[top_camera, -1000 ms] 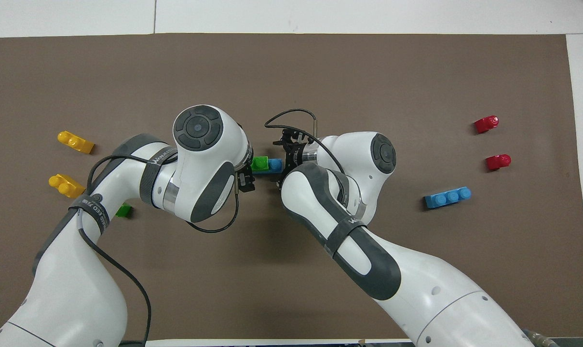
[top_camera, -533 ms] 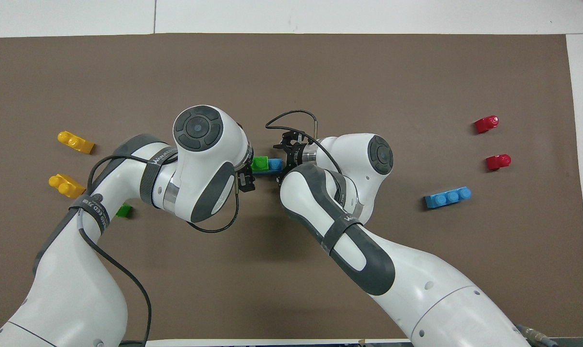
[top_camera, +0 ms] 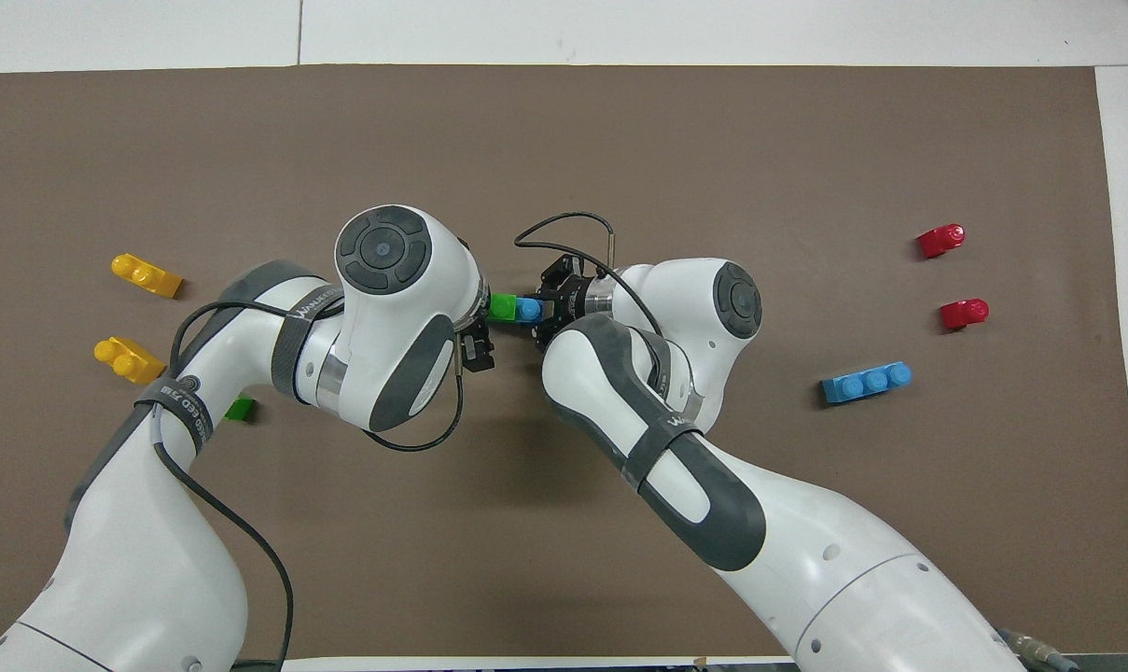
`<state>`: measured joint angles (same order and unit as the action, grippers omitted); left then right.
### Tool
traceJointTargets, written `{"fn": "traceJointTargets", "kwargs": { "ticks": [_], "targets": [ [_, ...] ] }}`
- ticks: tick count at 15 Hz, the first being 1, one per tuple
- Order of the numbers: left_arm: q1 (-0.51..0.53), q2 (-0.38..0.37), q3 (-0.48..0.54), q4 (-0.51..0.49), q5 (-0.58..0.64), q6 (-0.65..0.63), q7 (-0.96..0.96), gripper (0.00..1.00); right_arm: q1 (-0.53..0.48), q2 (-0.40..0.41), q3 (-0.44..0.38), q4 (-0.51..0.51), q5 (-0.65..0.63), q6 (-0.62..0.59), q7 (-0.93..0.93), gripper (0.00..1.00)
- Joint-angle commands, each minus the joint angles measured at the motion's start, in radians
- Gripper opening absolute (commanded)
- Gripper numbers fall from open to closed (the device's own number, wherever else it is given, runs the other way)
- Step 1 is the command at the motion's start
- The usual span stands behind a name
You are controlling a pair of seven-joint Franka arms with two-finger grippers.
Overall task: Remove green block with left arm and hold with right
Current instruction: 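Pull the green brick with the left gripper while the right gripper pulls blue, then carry the green brick with the left gripper while the right gripper carries blue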
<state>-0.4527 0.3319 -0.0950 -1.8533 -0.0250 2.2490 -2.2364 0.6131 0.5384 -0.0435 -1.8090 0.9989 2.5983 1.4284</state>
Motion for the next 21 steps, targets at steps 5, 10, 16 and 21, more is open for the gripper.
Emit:
{"fn": "traceJointTargets", "kwargs": {
  "ticks": [5, 10, 16, 21],
  "targets": [
    [-0.017, 0.004, 0.015, -0.014, 0.029, 0.050, -0.017, 0.84, 0.014, 0.014, -0.001, 0.005, 0.040, 0.054, -0.025, 0.00],
    [-0.023, 0.004, 0.015, -0.021, 0.031, 0.064, -0.019, 0.71, 0.034, 0.017, -0.001, 0.005, 0.040, 0.071, -0.026, 0.00],
    [-0.017, -0.007, 0.015, -0.014, 0.076, 0.041, -0.003, 0.00, 0.034, 0.017, -0.001, 0.005, 0.041, 0.071, -0.029, 0.00],
    [0.008, -0.109, 0.015, -0.010, 0.076, -0.081, 0.029, 0.00, 0.033, 0.017, -0.002, 0.003, 0.040, 0.068, -0.031, 0.00]
  ]
}}
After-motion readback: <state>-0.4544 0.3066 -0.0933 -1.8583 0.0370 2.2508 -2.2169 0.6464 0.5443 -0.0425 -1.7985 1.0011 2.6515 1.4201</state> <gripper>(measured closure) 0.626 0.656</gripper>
